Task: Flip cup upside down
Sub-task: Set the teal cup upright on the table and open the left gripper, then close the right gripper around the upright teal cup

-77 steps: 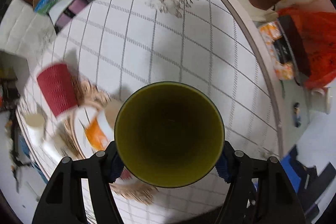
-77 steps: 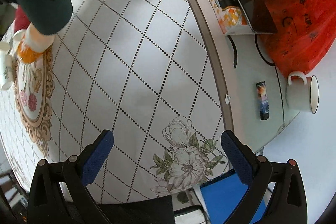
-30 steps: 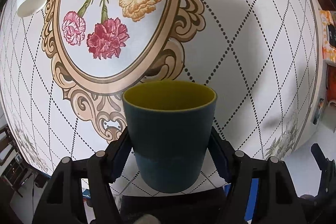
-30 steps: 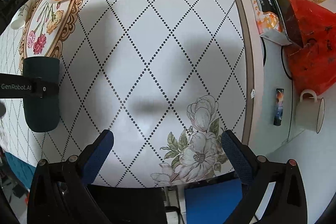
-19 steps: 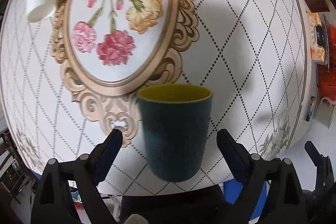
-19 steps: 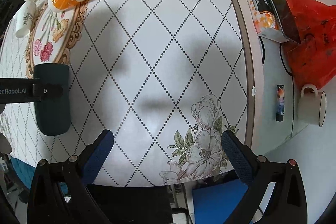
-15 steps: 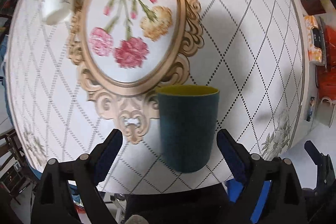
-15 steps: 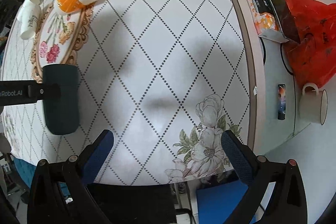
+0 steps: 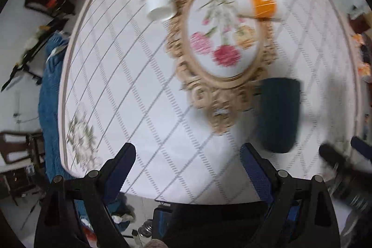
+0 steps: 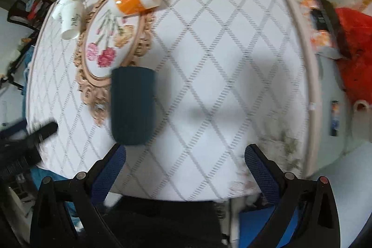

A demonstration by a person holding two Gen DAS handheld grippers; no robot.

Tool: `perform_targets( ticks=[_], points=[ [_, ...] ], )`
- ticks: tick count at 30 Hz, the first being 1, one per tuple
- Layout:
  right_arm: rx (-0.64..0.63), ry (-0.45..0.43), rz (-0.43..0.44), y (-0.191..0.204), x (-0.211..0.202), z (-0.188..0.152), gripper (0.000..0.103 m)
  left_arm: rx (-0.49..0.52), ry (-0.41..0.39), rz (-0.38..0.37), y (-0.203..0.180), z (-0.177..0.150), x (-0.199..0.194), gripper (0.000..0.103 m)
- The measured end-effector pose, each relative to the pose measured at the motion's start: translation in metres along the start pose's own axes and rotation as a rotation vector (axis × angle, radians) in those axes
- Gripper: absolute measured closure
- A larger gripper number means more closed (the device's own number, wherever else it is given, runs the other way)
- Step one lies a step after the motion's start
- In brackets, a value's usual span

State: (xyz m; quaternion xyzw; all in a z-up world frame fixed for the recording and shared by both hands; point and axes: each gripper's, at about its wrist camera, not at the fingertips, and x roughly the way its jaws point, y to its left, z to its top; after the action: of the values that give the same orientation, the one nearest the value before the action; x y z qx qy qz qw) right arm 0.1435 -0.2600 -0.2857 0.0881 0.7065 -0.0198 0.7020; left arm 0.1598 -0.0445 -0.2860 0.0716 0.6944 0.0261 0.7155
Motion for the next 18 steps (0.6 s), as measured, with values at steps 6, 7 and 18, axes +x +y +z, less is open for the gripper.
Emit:
perform_targets(
  ticks=[6, 7, 18],
  points=[
    [0.008, 0.080, 0.087, 0.037, 0.044, 0.033, 0.014, -0.097, 0.069, 0.005, 0.032, -0.009, 0.034, 0.011],
    [0.001, 0.095, 0.088, 0.042, 0.050, 0.036, 0.018, -0.107, 0.073, 0.004, 0.035, -0.010, 0.037, 0.011],
    [-0.109, 0.152, 0.027, 0.073, 0.076, 0.044, 0.036, -0.124, 0.083, -0.024, 0.041, -0.010, 0.053, 0.011]
  ],
)
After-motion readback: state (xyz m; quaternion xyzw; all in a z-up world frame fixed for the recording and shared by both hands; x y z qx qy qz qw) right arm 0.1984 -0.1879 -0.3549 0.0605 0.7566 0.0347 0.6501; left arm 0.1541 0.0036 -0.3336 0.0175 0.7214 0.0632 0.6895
